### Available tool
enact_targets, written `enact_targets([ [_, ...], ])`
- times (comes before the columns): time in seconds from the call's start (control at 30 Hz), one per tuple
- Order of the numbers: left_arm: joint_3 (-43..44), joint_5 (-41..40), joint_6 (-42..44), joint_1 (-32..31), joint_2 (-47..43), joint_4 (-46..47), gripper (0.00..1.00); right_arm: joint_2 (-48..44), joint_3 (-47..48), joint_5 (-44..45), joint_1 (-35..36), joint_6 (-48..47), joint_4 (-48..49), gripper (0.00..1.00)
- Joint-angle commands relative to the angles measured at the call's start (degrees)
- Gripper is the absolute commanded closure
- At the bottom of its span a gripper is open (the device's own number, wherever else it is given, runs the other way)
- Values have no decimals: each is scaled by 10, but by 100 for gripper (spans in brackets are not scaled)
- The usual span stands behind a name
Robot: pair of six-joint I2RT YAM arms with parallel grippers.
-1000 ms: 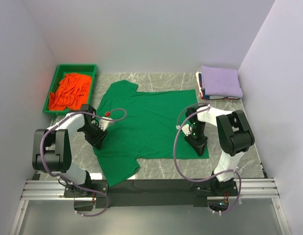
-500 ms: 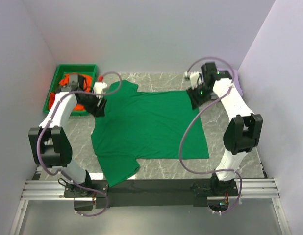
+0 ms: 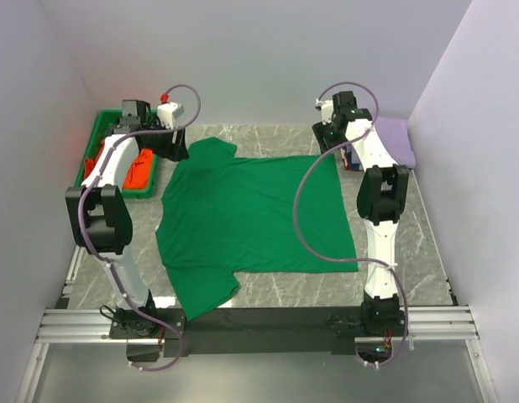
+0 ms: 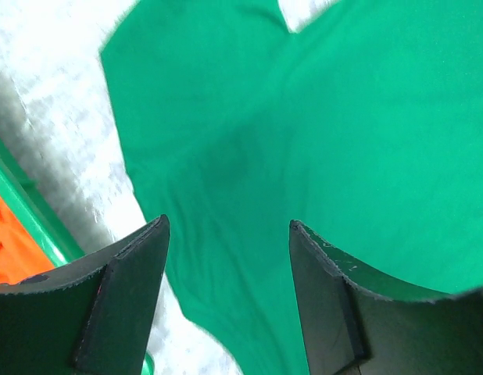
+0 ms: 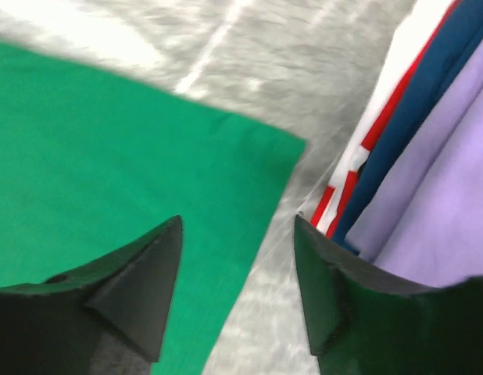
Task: Fold and stack the t-shirts
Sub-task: Fold the tshirt
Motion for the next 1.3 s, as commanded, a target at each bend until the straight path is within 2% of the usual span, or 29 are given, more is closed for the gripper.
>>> enact_targets([
  [0.0,48,13,-66,2,22,56,32,-4,19,32,-17,28,70,33],
  [0.2,95,10,-85,1,69,54,32,37,23,29,-17,18,89,30],
  [0.4,127,8,-92,1,98,48,32,78,40,26,-17,0,82,34],
  [0.53,128,2,-99,1,107,56,32,106,93,15,-16,-7,48,34],
  [0.83,169,0,-114,1,146,50,33,150,133,22,-6,-26,-41,37],
  [1.1,183,6,-119,2,159,54,33,177,157,37,3,-44,-76,37],
  [1.27,202,10,-121,0,169,48,33,178,139,30,9,-55,-95,41],
])
